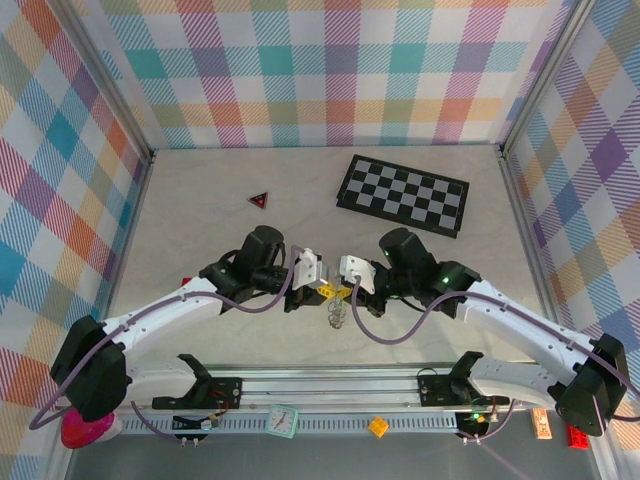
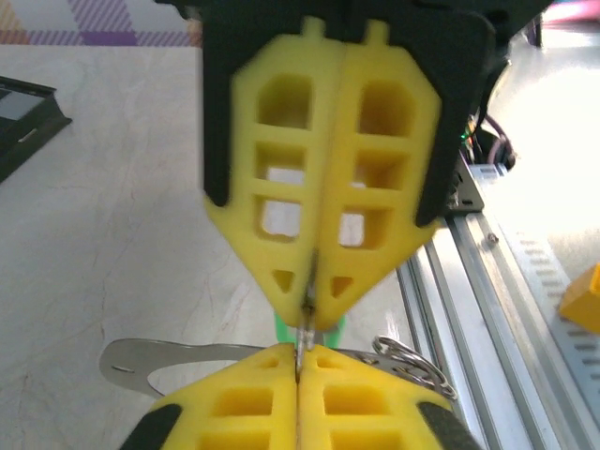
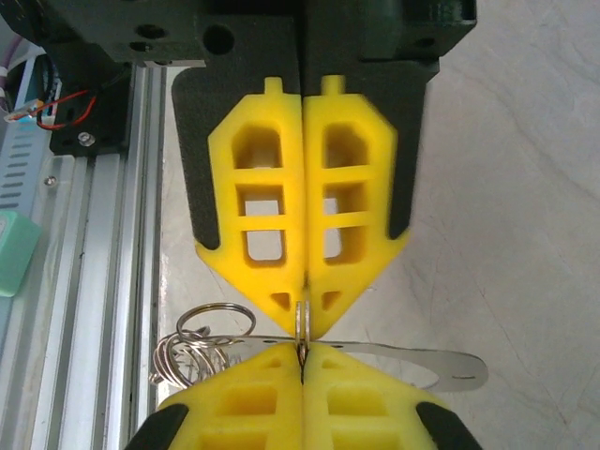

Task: Put the keys on the keyring

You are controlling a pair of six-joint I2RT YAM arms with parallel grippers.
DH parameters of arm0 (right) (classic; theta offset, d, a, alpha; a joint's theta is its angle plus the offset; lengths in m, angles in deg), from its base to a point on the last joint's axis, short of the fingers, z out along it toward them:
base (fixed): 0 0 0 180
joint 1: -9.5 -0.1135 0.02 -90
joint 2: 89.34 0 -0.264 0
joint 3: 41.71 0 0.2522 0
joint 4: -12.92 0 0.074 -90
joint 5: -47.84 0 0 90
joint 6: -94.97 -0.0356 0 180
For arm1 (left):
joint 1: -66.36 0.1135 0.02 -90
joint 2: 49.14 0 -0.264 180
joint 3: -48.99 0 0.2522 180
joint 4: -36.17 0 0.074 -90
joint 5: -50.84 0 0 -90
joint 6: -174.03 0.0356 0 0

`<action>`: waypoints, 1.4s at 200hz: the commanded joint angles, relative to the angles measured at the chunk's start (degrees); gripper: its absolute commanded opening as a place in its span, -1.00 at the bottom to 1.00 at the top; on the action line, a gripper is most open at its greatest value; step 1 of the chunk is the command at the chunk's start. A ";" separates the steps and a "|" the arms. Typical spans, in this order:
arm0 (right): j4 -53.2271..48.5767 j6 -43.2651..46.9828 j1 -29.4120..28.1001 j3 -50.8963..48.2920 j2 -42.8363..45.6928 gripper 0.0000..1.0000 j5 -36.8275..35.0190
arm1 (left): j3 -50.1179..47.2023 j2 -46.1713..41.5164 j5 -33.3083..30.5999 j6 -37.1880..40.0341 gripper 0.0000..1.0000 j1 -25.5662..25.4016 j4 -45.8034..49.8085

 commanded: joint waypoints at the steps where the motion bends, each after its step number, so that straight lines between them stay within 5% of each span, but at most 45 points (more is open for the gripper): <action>1: 0.65 0.84 -0.94 2.92 -0.23 -1.00 2.29 | 2.42 0.22 1.17 2.21 -1.00 -0.49 1.51; 24: 1.98 -1.28 -0.85 1.78 1.21 -1.00 0.60 | 1.88 -0.98 0.04 2.93 -1.00 -0.48 1.59; 50: 6.56 -6.30 0.19 -2.87 5.93 -0.46 -2.50 | 0.01 -2.38 0.54 1.38 -1.00 -0.47 -1.66; 107: 10.13 -13.92 0.77 -8.89 9.80 -0.37 -0.21 | -4.71 -4.02 0.62 -3.07 -1.00 -0.45 -10.82; 143: 12.87 -15.36 0.73 -9.39 7.99 -0.44 1.57 | -5.65 -4.05 -0.06 -4.83 -1.00 -0.58 -13.27; 213: 13.11 -15.18 0.75 -9.13 6.92 -0.96 1.21 | -5.40 -4.57 -0.06 -2.42 -1.00 -0.58 -10.73; 280: 11.73 -14.38 0.82 -9.95 8.39 -1.00 -0.51 | -6.31 -5.51 1.00 -3.59 -1.00 -0.58 -13.33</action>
